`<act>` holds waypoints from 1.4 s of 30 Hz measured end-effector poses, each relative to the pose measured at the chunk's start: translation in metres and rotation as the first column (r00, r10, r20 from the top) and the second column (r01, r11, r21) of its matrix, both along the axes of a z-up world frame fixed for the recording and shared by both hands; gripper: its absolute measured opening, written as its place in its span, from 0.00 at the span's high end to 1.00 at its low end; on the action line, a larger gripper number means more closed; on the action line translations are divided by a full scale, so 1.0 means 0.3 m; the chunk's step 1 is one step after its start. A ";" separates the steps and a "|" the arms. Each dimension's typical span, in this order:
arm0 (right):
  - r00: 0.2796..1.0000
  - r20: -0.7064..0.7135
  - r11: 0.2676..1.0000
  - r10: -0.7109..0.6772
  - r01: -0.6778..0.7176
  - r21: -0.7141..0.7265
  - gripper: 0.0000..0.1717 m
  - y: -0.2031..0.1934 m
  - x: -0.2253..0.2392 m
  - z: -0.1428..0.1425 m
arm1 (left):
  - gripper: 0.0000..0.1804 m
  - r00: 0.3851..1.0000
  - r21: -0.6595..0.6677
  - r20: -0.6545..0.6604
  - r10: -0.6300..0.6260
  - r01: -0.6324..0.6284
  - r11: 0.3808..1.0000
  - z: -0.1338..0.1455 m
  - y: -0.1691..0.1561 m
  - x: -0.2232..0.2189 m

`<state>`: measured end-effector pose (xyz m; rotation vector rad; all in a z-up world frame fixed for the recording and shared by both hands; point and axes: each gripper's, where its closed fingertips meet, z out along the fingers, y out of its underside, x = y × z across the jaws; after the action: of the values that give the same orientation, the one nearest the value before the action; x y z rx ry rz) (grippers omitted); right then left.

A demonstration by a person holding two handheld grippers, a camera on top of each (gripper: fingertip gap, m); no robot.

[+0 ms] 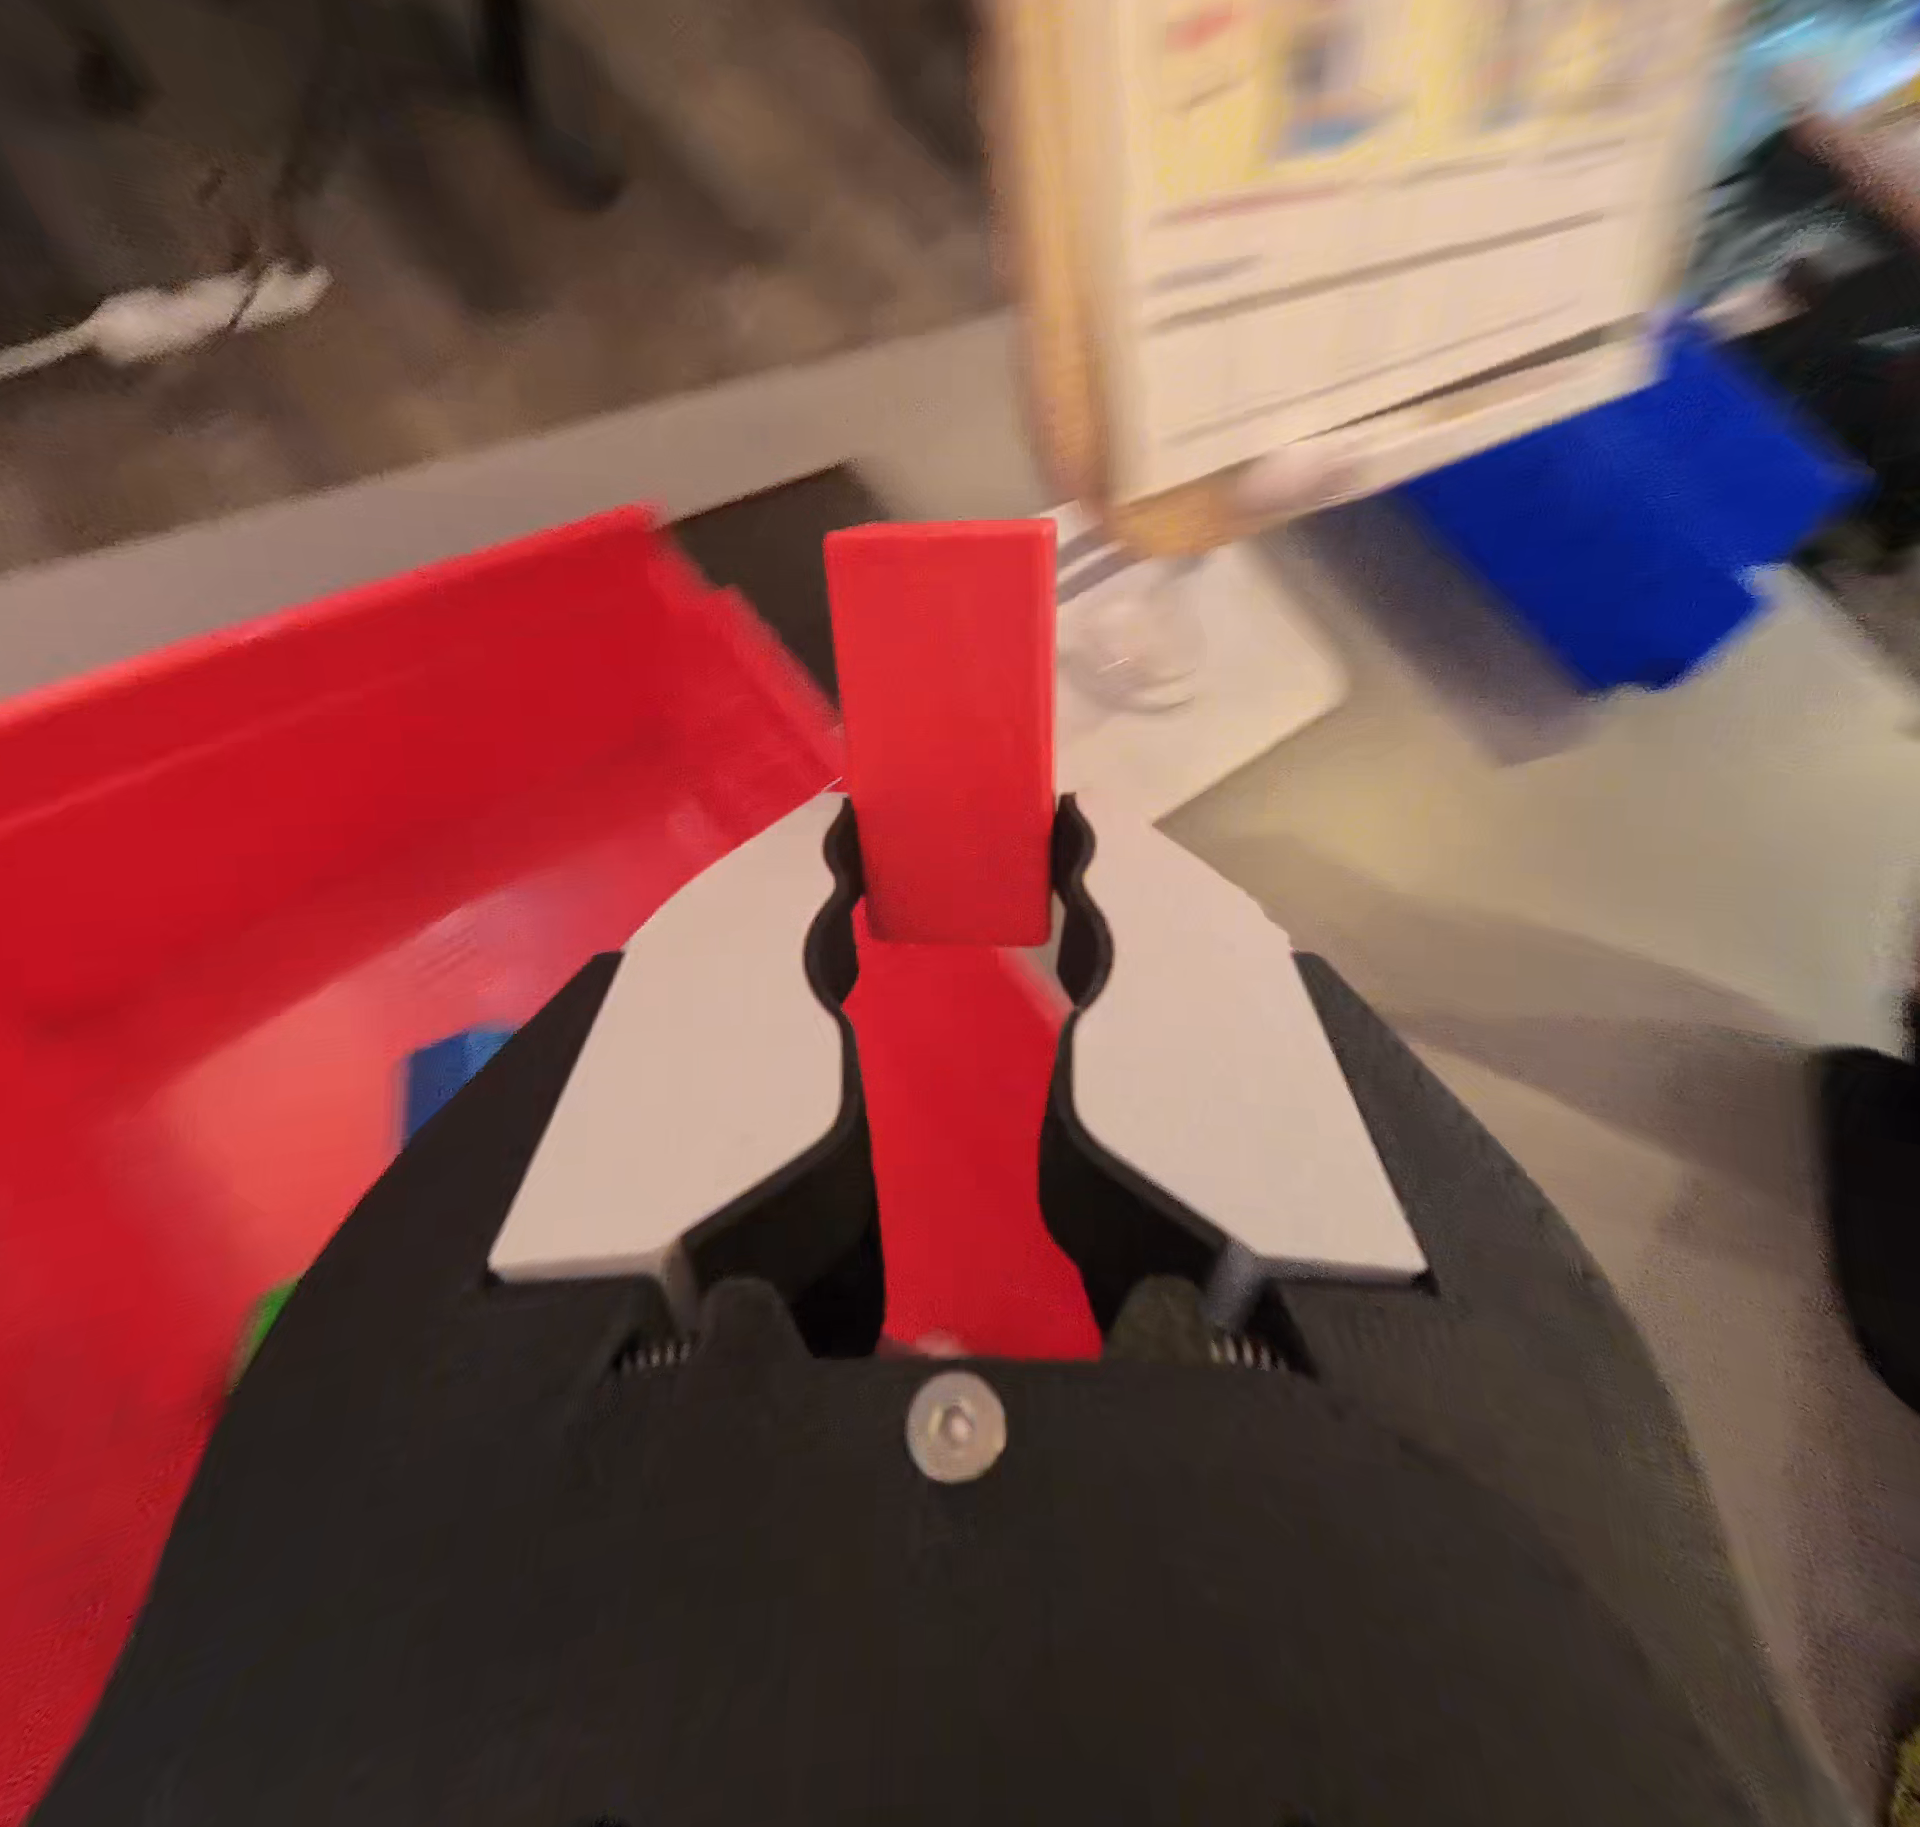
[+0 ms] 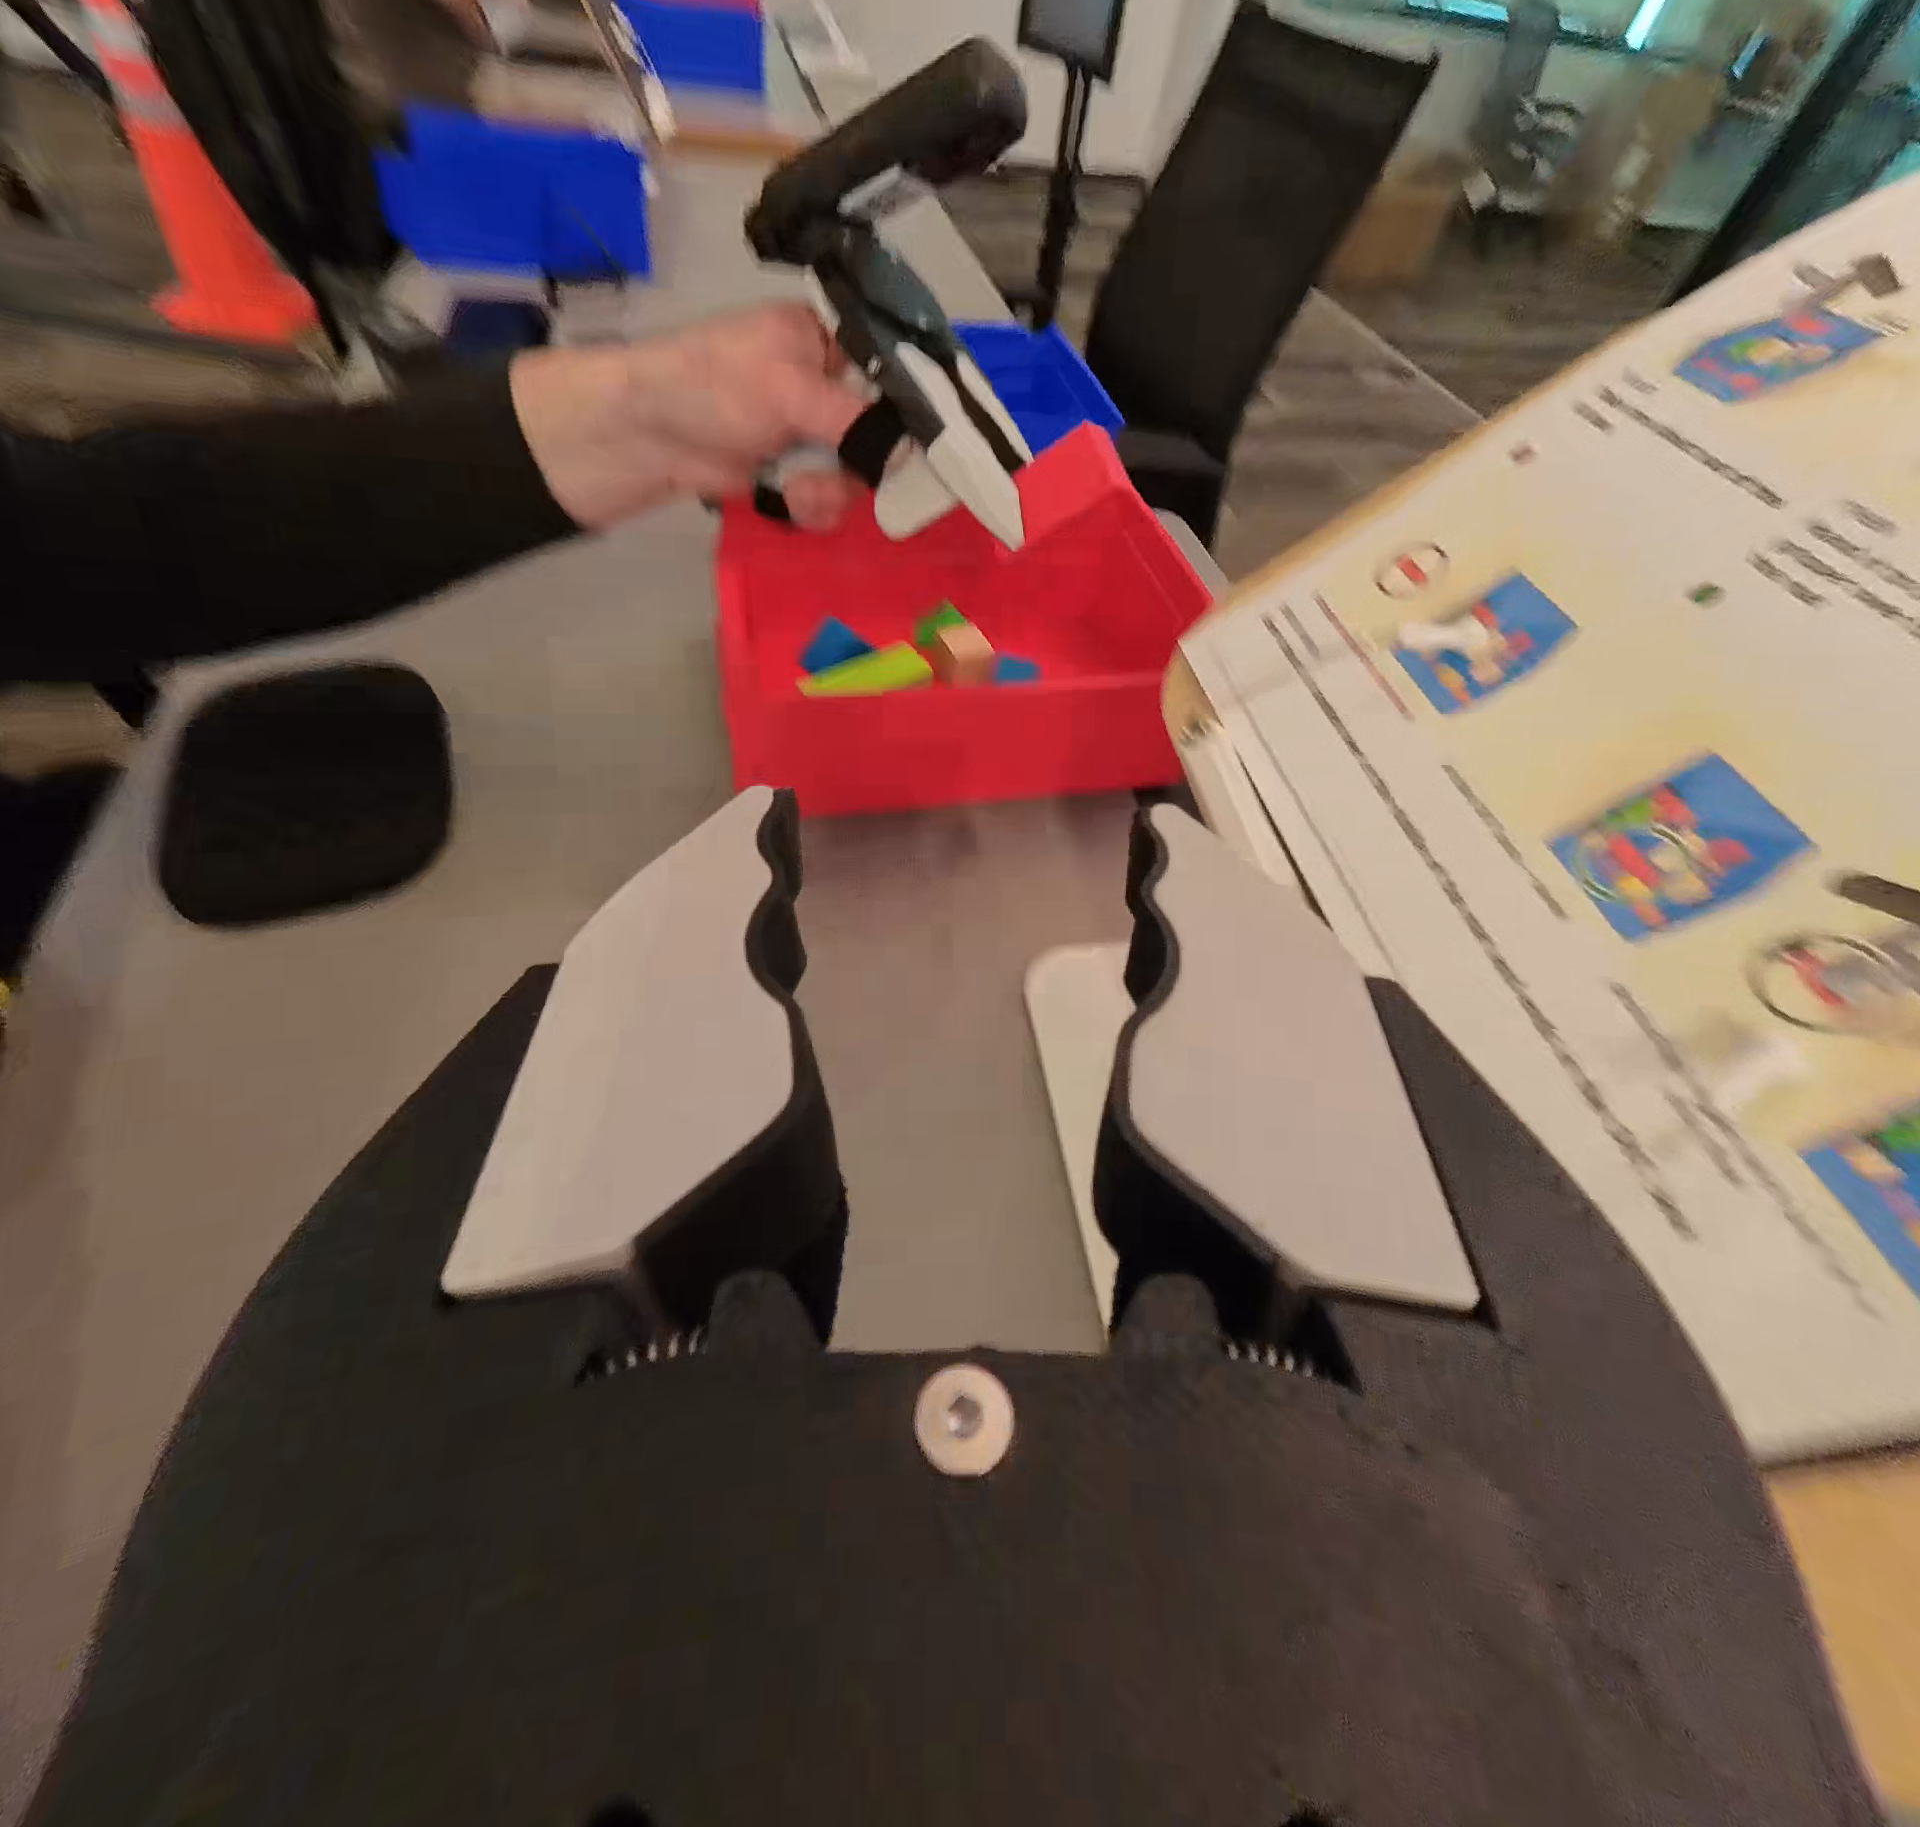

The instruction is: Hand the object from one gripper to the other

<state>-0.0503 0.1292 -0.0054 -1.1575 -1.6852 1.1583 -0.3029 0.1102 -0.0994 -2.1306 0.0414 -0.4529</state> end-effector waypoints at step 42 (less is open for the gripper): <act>0.379 0.694 0.533 -0.612 0.846 0.007 0.82 0.855 0.730 -0.571 | 1.00 0.975 0.503 -0.032 -0.220 0.206 0.839 0.190 -0.220 0.392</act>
<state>0.1687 0.3857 -0.1765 -2.4483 -1.0476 0.4536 -0.1852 0.0442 -0.0423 -1.6037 0.3504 -0.5341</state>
